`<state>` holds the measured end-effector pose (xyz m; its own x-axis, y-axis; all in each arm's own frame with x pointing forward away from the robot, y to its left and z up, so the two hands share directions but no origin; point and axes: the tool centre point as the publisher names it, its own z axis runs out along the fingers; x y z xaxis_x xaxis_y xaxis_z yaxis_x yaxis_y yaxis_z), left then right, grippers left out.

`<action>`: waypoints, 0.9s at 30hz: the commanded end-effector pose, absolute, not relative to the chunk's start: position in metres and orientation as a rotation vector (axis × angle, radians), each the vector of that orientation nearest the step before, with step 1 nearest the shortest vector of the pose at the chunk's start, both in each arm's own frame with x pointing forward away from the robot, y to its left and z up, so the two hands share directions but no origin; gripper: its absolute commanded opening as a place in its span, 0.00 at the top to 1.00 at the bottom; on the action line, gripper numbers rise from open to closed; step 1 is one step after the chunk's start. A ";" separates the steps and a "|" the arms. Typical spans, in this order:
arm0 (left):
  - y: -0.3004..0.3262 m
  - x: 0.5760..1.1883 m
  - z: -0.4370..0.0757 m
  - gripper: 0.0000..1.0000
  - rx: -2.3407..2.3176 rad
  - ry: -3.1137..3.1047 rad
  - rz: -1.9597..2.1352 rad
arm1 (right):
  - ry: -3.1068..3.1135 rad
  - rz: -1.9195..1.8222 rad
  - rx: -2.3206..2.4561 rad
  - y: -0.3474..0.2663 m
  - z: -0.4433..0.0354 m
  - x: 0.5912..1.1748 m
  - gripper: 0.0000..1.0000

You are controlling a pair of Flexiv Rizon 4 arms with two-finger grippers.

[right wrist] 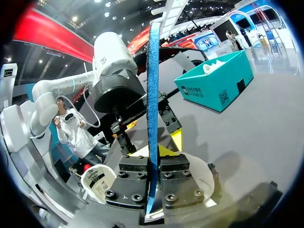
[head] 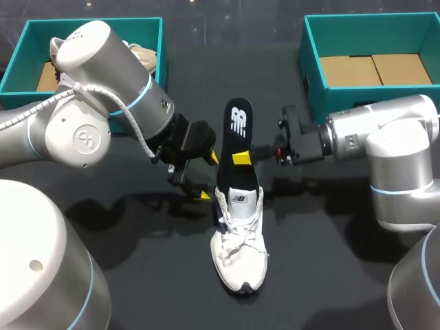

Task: Take the shoe out of the shoebox, open the shoe tongue, remove and reinsert the insole, then place the shoe into the shoebox

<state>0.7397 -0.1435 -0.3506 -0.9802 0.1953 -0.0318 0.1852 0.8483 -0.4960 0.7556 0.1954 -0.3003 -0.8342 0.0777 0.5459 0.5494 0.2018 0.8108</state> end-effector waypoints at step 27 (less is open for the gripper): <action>-0.143 0.739 -0.351 0.00 -0.309 -3.002 0.804 | -1.993 -1.622 -0.677 0.205 -0.345 0.707 1.00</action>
<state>0.7397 -0.1433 -0.3506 -0.9801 0.1959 -0.0314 0.1853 0.8478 -0.4969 0.7102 0.2197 -0.3395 -0.7638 0.0905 0.6391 0.6439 0.1759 0.7446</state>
